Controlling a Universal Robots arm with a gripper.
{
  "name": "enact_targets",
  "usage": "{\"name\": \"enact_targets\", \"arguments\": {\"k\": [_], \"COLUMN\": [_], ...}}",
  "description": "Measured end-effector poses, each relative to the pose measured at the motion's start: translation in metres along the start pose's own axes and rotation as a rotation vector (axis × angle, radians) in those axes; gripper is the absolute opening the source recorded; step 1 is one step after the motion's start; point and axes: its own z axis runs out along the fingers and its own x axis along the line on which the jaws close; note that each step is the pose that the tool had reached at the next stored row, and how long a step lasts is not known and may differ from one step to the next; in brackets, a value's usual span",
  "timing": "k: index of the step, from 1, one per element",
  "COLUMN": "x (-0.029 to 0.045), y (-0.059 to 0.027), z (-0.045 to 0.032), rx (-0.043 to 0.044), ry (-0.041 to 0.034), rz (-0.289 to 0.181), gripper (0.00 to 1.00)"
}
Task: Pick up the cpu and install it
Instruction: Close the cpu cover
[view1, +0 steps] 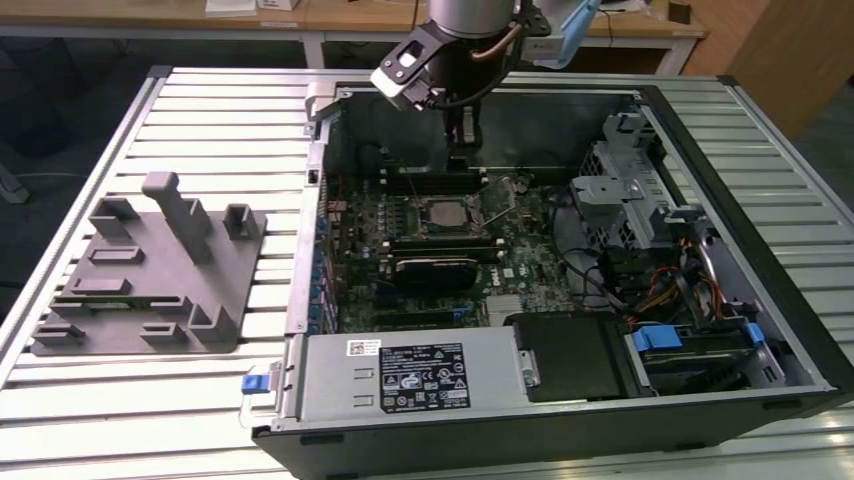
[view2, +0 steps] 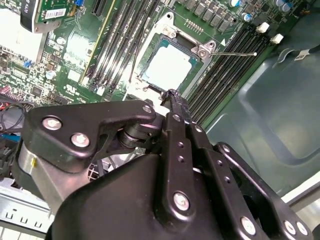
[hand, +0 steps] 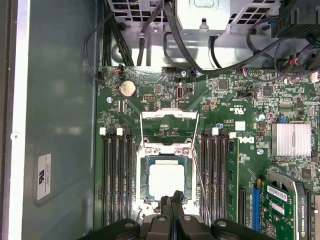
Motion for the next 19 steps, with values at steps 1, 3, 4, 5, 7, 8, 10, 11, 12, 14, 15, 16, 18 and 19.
{"name": "enact_targets", "arguments": {"k": [1,3,4,5,7,8,10,11,12,14,15,16,18,19], "x": [0.0000,0.0000,0.0000,-0.0001,-0.0001,-0.0001,-0.0001,-0.0001,-0.0001,-0.0001,-0.0001,-0.0001,-0.0001,-0.0001], "y": [0.0007,0.0033,0.0048,0.0065,0.0102,0.0120,0.0157,0.0173,0.0190,0.0225,0.0241,0.0257,0.0288,0.0303], "z": [-0.0001,0.0000,0.0000,0.0001,0.0002,0.0002,0.0004,0.0005,0.0006,0.0008,0.0010,0.0012,0.0020,0.0027], "rx": [0.0001,0.0001,0.0001,0.0001,0.0001,0.0000,0.0000,-0.0001,-0.0001,-0.0001,0.0000,-0.0001,0.0001,0.0000], "ry": [-0.0001,-0.0002,-0.0001,-0.0001,-0.0001,-0.0001,0.0000,0.0002,0.0001,0.0001,0.0001,0.0001,-0.0001,0.0000], "rz": [0.000,0.000,0.000,0.000,0.000,0.000,0.000,0.000,0.000,0.000,0.000,0.000,0.000,0.000], "gripper": [0.11,0.11,0.11,0.11,0.11,0.11,0.11,0.11,0.11,0.11,0.11,0.11,0.11,0.11]}}
